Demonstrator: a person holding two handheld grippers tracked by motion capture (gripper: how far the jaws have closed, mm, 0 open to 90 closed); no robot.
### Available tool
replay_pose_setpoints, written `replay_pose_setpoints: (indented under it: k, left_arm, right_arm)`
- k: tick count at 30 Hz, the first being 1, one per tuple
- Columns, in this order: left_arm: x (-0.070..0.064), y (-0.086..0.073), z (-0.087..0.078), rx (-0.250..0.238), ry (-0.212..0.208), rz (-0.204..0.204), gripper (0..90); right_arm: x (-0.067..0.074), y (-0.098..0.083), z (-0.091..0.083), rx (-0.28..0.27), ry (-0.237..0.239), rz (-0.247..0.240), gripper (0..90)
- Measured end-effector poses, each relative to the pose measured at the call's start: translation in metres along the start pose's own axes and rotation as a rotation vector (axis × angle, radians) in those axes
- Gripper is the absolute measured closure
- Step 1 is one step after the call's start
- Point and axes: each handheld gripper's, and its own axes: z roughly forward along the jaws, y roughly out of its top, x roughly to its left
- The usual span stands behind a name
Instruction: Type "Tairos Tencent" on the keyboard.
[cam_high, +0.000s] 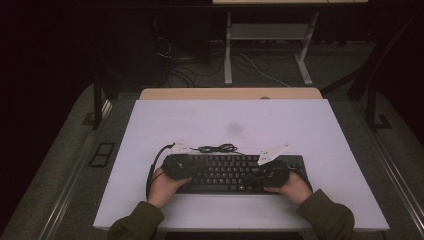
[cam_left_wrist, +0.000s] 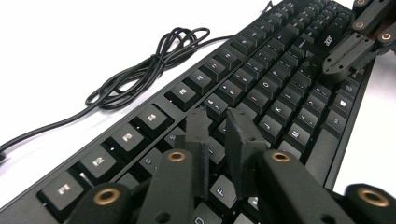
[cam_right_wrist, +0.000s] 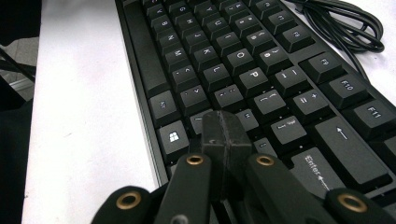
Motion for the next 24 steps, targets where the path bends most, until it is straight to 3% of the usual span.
replay_pose_setpoints:
  k: [7,11,18,24]
  left_arm:
    - [0.004,-0.004,-0.01,-0.022,-0.005,-0.01,55.5]
    - [0.008,-0.008,-0.016,-0.036,0.004,-0.012,49.2]
    - [0.013,-0.013,-0.022,-0.043,0.014,-0.028,46.3]
    - [0.015,-0.014,-0.023,-0.045,0.015,-0.03,45.4]
  right_arm:
    - [0.0,0.0,0.0,-0.001,-0.001,0.0,89.3]
    - [0.0,0.0,0.0,-0.002,0.0,0.001,89.3]
    - [0.0,0.001,-0.001,-0.004,0.0,0.002,88.1]
    - [0.001,0.004,-0.008,-0.046,0.003,0.008,85.8]
